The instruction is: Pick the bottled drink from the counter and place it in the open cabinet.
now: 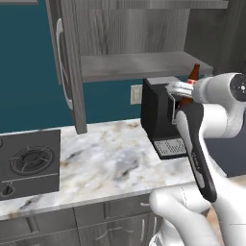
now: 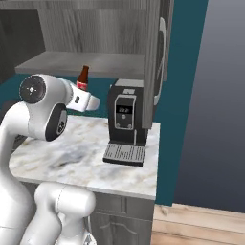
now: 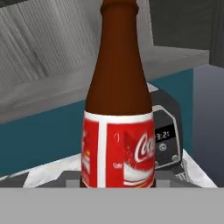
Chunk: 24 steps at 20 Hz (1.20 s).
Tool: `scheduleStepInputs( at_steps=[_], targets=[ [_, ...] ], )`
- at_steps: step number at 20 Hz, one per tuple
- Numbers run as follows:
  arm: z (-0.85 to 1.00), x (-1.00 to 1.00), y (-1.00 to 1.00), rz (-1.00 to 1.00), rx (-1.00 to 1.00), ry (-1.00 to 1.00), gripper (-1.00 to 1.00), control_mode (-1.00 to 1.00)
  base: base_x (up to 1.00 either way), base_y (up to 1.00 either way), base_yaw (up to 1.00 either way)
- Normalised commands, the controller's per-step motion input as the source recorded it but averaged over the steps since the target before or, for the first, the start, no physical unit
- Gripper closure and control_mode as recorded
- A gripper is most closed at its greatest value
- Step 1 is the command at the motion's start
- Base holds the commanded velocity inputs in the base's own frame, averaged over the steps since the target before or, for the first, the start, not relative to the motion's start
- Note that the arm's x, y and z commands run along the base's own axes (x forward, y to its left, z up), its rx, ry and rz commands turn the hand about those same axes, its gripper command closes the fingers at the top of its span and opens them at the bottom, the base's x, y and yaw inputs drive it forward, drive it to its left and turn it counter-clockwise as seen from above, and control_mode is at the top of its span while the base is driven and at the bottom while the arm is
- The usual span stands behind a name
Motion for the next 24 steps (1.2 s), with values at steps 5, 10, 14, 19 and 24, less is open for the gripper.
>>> scheduleStepInputs(
  at_steps=[5, 10, 14, 19, 24],
  targets=[
    [0.78, -0.02, 0.13, 0.13, -0.05, -0.08, 1.00, -1.00, 0.00, 0.00, 0.00],
    [0.53, 0.04, 0.25, 0.08, -0.06, -0.05, 1.00, -1.00, 0.00, 0.00, 0.00],
    [0.43, 0.08, 0.28, 0.01, -0.07, -0.06, 1.00, -1.00, 0.00, 0.00, 0.00],
    [0.06, 0.44, 0.24, 0.00, -0.03, -0.04, 1.00, -1.00, 0.00, 0.00, 0.00],
    [0.00, 0.55, 0.04, -0.02, 0.00, -0.05, 1.00, -1.00, 0.00, 0.00, 0.00]
  ],
)
